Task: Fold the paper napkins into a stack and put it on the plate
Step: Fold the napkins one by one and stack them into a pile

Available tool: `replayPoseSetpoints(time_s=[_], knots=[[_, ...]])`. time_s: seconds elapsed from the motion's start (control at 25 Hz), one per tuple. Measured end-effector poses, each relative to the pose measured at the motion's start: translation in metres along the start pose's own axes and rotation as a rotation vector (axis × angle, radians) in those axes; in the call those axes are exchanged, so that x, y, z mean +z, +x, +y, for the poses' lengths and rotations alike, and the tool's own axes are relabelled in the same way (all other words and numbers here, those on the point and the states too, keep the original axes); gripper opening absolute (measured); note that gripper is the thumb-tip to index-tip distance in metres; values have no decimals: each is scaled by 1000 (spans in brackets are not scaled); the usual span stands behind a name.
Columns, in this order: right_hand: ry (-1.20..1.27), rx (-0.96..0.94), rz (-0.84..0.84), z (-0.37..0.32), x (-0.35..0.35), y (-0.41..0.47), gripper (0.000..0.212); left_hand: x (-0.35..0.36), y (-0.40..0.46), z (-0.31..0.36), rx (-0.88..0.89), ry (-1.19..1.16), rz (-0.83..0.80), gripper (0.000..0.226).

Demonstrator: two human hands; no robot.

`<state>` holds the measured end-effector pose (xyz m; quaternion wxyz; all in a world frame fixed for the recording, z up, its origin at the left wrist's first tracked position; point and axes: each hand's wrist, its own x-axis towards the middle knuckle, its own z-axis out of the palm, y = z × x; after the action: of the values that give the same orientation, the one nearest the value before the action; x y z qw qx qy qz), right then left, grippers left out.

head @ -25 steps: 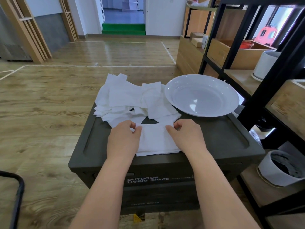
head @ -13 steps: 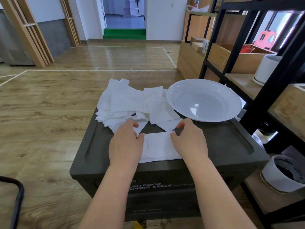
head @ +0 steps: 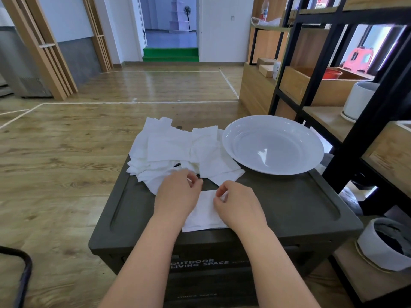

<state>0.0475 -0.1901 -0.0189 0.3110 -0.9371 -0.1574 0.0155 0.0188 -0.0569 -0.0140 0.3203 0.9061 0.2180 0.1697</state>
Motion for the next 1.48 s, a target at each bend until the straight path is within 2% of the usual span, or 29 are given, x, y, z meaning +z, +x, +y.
replayPoseSetpoints(time_s=[0.08, 0.16, 0.32, 0.36, 0.44, 0.52, 0.56, 0.6, 0.64, 0.72, 0.8, 0.88, 0.92, 0.96, 1.0, 1.08, 1.12, 1.2, 1.24, 1.32, 1.4, 1.48], knots=[[69, -7, 19, 0, -3, 0, 4, 6, 16, 11, -41, 62, 98, 25], [137, -36, 46, -2, -6, -2, 6, 15, 24, 19, -80, 129, 84, 35], [185, -29, 76, 2, -12, -1, 4, 21, 22, 28, -58, 86, 60, 28], [196, -17, 84, 3, -13, 0, 7, 18, 18, 30, -49, 13, 69, 27], [243, -43, 115, 6, -15, 0, 31, 4, 8, 34, -109, -241, 55, 30], [277, -129, 139, 8, -17, -1, 62, -17, -6, 34, -232, -530, -46, 28], [270, -172, 152, 8, -18, -1, 67, -27, -15, 33, -285, -626, -115, 25], [268, -212, 165, 7, -19, -1, 62, -36, -22, 30, -309, -684, -169, 25], [284, -245, 177, 6, -21, -1, 49, -45, -30, 27, -301, -733, -191, 23], [350, -275, 182, 3, -24, -1, 21, -55, -42, 22, -173, -739, -103, 15], [422, -269, 163, 2, -28, -3, 19, -59, -48, 13, 91, -354, 49, 53], [514, -233, 83, 0, -31, -4, 13, -55, -47, 6, 315, -33, 88, 92], [528, -221, 29, -1, -31, -4, 10, -53, -46, 5, 371, -2, 72, 94], [518, -214, -22, -1, -31, -4, 8, -51, -44, 5, 406, -28, 71, 80], [502, -205, -60, -1, -31, -4, 7, -49, -42, 4, 417, -74, 106, 56], [547, -187, -96, -1, -35, -6, 8, -45, -38, 2, 310, -288, 173, 17], [645, -153, -103, -2, -39, -8, 12, -44, -38, 1, 223, -447, 163, 11], [855, -52, -120, -3, -45, -10, 19, -42, -34, -1, 47, -672, 48, 13], [878, -7, -112, -3, -45, -10, 19, -40, -34, -3, -25, -683, -16, 14], [734, 53, -79, -5, -41, -9, 28, -36, -34, -6, -121, -581, -83, 21], [550, 61, -18, -5, -34, -8, 37, -33, -34, -8, -180, -476, -51, 37], [421, 86, 18, -3, -34, -9, 38, -31, -33, -11, -183, -371, -3, 47]])
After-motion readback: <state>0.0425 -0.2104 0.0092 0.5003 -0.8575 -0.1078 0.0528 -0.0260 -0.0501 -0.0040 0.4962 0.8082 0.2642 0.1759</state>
